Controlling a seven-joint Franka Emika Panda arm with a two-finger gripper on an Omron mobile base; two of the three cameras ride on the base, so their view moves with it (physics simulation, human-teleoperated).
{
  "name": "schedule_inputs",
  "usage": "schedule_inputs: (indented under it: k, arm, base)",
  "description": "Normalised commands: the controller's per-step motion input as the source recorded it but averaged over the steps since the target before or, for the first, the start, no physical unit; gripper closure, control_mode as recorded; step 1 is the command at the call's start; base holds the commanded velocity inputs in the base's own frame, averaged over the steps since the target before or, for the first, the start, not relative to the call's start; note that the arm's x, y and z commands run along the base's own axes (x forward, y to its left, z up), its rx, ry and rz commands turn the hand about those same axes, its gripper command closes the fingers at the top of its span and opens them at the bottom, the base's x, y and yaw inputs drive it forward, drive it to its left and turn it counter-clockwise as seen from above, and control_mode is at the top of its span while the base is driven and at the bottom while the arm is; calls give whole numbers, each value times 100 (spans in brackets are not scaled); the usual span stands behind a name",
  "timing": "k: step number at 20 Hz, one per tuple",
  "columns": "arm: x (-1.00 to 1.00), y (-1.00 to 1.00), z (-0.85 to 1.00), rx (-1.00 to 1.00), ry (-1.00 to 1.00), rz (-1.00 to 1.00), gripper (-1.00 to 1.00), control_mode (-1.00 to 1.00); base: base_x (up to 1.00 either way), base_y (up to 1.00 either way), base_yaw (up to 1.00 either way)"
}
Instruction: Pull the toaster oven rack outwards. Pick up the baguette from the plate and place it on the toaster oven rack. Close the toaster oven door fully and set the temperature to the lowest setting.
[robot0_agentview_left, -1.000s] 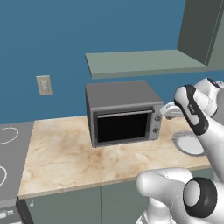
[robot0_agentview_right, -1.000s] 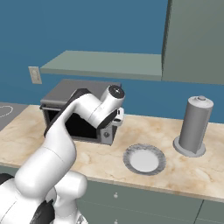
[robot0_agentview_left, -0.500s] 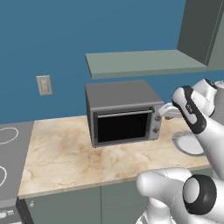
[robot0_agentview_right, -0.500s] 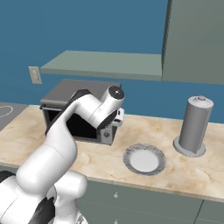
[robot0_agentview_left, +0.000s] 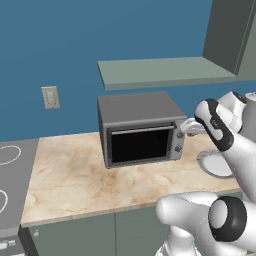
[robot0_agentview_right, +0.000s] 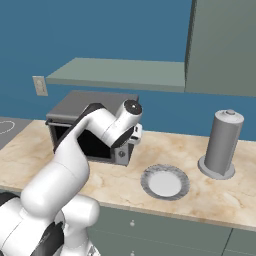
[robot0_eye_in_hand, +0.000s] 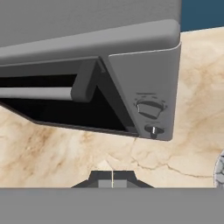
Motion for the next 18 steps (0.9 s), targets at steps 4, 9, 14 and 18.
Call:
schedule_inputs:
  k: [4,9,14,18]
  arm:
    - [6,0,0,0,-4,-3,100,-100]
    - [5,0,-4,0,-3,-3,100,-100]
    - [10,0,-10,0,-1,-4,100,-100]
    - [14,0,-14,-1,0,-4,100,-100]
  base:
    - [0,0,0]
    - [0,0,0]
    - [0,0,0]
    - [0,0,0]
